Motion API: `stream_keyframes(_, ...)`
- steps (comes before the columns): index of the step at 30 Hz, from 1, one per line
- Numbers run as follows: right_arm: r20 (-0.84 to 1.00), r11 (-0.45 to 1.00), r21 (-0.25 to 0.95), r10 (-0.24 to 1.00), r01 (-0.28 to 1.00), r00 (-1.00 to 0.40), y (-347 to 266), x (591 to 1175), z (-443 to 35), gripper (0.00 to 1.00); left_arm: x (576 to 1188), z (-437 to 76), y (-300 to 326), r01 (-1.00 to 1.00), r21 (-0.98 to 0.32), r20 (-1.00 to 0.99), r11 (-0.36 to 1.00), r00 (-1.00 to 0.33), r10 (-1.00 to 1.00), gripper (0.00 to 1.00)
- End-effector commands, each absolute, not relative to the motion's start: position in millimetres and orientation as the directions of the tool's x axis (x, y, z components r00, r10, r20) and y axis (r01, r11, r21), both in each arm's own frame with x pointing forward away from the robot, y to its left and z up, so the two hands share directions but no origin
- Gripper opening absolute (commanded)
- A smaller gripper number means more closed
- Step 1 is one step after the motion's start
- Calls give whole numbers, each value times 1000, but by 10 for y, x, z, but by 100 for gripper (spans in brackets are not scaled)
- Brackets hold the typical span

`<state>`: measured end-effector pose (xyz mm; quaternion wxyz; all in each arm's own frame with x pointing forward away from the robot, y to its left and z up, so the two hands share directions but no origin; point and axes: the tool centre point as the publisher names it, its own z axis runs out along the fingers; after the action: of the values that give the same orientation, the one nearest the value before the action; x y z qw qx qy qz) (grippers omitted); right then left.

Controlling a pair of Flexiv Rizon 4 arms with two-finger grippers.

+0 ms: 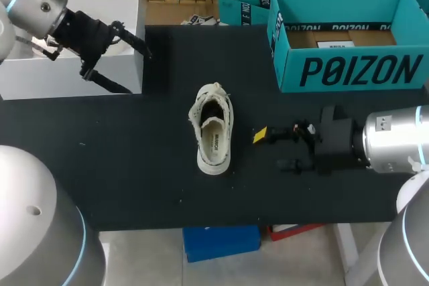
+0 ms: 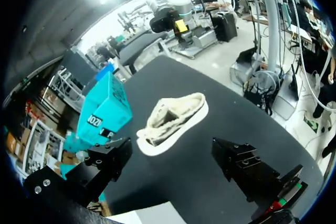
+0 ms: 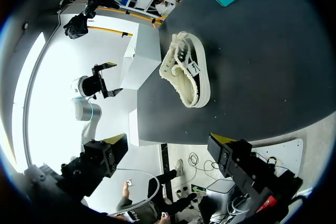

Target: Take the shoe out of the shoebox, open the shoe tongue, remove and reinsert the insole, then place the shoe into the shoebox

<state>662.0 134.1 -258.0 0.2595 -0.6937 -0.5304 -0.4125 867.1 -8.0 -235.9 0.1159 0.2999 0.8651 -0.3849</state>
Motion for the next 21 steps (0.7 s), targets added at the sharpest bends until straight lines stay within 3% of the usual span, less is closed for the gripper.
stream_keyframes(1, 848, -302, 77, 521, 950, 97, 1339, 6622, -2580, 100, 8427, -2362, 99, 565, -622, -465, 543, -824, 325, 100)
stream_keyframes(18, 848, -302, 77, 521, 950, 97, 1339, 6622, -2580, 100, 8269, -2352, 207, 498, -663, -435, 558, -864, 254, 100)
stream_keyframes(21, 793, -288, 73, 597, 955, 120, 1149, 6762, -2354, 100, 8269, -2352, 207, 498, -663, -435, 558, -864, 254, 100)
